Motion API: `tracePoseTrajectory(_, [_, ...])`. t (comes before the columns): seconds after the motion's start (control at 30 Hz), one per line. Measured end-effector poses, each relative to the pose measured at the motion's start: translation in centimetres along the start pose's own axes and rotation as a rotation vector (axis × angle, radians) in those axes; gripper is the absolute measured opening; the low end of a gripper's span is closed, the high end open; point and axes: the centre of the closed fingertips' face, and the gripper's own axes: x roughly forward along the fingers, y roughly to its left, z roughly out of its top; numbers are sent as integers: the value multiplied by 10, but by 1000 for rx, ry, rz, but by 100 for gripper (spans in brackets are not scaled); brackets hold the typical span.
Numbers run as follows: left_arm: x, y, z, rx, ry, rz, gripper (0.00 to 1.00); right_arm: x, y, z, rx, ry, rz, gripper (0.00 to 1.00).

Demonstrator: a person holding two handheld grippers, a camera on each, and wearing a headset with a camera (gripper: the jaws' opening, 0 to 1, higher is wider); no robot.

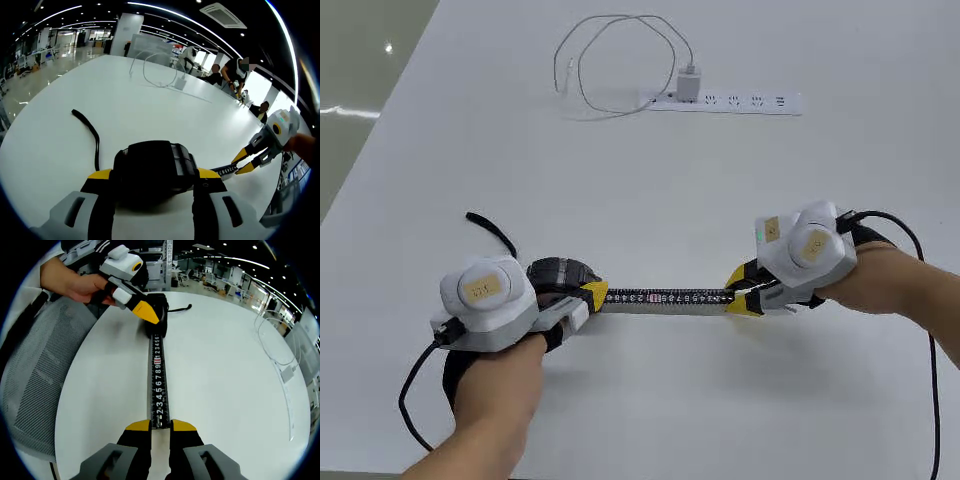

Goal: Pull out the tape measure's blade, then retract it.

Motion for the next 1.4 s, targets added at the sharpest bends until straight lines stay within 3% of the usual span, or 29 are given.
tracePoseTrajectory(1.4, [-1, 0, 0, -3, 3, -5, 59, 31, 2, 49, 2, -66, 27, 8])
